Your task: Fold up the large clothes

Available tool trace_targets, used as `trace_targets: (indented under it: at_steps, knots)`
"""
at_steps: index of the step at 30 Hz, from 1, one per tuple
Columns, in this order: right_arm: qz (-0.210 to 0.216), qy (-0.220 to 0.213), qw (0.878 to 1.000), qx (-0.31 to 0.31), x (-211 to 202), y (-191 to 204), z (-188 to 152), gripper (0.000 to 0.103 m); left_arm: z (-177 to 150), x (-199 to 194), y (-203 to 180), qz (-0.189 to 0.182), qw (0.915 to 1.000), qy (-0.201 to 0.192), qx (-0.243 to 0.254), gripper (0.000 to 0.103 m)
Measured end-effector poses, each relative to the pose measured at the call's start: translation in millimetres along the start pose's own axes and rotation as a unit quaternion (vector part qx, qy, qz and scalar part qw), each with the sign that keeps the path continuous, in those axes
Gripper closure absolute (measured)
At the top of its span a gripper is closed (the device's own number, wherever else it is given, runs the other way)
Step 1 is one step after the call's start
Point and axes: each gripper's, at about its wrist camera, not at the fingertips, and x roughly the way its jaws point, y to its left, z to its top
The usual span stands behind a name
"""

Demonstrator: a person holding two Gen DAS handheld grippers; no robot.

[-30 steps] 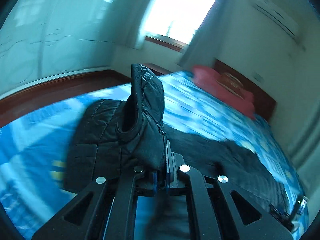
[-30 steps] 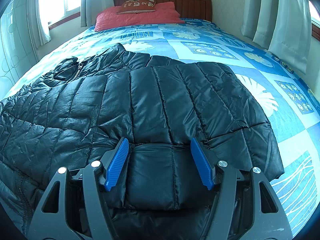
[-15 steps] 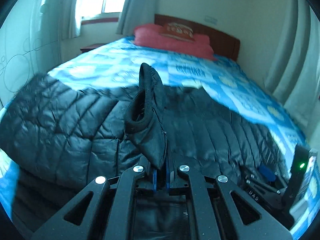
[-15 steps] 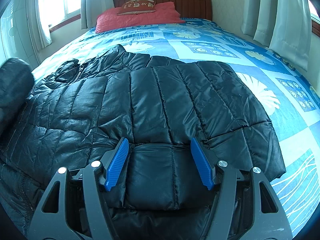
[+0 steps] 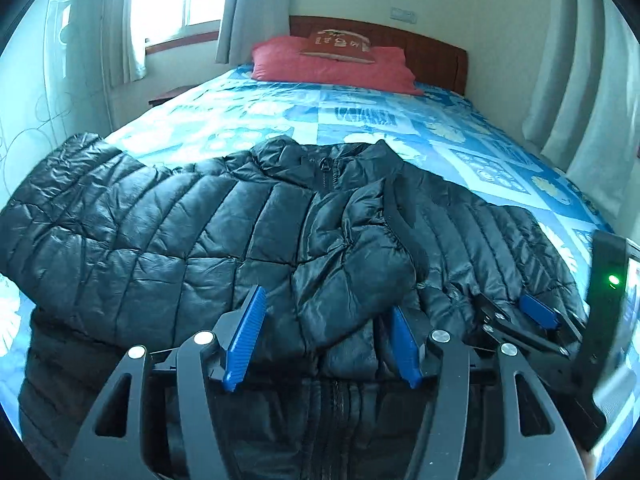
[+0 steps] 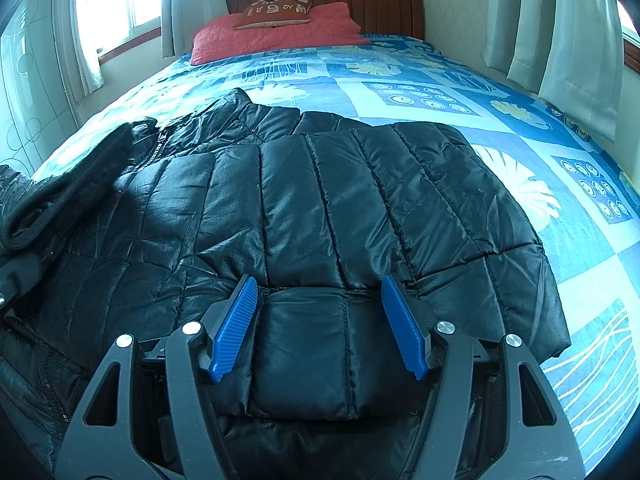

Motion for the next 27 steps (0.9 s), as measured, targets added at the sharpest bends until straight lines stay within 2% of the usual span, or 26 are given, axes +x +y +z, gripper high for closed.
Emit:
trace_targets:
  at_steps: [5,7,9,11,13,22,23,25,27]
  knots:
    - [0.000,-0.017,1.000,0.020,-25.9,2.1,6.9,0.039,-5.1,-19.0,12.3,0.008,0.9998,0.003,0.018,0.044]
    - [0.026,-0.027,0.999,0.033,-40.0,8.6,9.3,0.039,-7.4,-29.8,24.0,0.009,0.9998,-0.007,0.018,0.043]
    - [0.063,-0.032,0.997,0.041,-52.7,21.9,13.7,0.039,-9.9,-38.4,36.5,0.014,0.9996,-0.019,0.014,0.035]
    - [0.104,-0.024,0.993,0.050,-57.6,38.0,19.1,0.039,-12.2,-39.1,43.5,0.010,0.9997,-0.015,0.014,0.034]
    - [0.122,-0.012,0.991,0.050,-55.5,51.1,23.8,0.037,-14.6,-38.3,47.1,0.012,0.9997,-0.006,0.018,0.034]
    - [0.095,0.062,0.993,0.039,-0.7,97.8,21.6,0.034,-20.4,-48.0,88.9,0.044,0.9988,-0.015,0.015,0.034]
    - [0.086,0.062,0.994,0.030,1.3,103.2,20.1,0.038,-20.5,-47.9,95.0,0.048,0.9987,-0.013,0.013,0.034]
    - [0.082,0.046,0.996,0.007,-5.4,107.6,22.8,0.071,-20.3,-49.9,107.4,0.057,0.9983,-0.012,0.006,0.034]
    - [0.098,0.027,0.995,0.011,-19.9,96.5,31.5,0.083,-19.3,-56.9,120.2,0.059,0.9981,-0.019,0.000,0.034]
